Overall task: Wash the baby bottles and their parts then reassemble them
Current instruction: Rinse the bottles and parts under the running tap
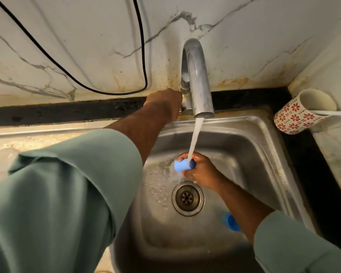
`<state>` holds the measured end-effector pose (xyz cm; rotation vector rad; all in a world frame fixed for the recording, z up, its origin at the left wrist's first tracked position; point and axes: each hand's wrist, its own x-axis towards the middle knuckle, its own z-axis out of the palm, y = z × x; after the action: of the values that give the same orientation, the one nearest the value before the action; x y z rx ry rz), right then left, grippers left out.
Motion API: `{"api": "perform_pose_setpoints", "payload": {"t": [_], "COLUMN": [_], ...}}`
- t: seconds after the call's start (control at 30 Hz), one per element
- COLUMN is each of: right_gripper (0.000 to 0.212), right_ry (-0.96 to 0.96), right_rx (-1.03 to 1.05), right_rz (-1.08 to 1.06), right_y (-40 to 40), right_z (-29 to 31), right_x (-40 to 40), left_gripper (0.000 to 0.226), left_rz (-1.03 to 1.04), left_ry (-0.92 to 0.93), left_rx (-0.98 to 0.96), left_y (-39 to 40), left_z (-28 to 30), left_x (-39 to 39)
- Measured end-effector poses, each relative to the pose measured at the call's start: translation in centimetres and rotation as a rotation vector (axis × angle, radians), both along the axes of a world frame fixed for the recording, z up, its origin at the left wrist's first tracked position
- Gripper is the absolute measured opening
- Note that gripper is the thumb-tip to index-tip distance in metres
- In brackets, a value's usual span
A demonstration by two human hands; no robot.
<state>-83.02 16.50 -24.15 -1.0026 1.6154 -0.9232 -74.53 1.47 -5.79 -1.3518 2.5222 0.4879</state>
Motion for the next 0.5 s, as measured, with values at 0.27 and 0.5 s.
{"api": "perform_pose_setpoints", "payload": {"t": [0.27, 0.5], "right_gripper": [0.032, 0.032], "right_ry": [0.187, -0.171], "right_rx": [0.167, 0.154], "right_rz": [0.378, 0.086], "right_y": [-0.5, 0.0], "right_z": [0.7, 0.9], "right_x": [0.2, 0.8], "left_gripper": [0.034, 0.031], "left_rz": [-0.004, 0.029], "left_ry": [-0.068, -0.083], "left_rx": [-0.080, -0.120], "left_y": [0.7, 1.8], "left_z": [-0.1, 0.1], "left_x": [-0.1, -0.1]}}
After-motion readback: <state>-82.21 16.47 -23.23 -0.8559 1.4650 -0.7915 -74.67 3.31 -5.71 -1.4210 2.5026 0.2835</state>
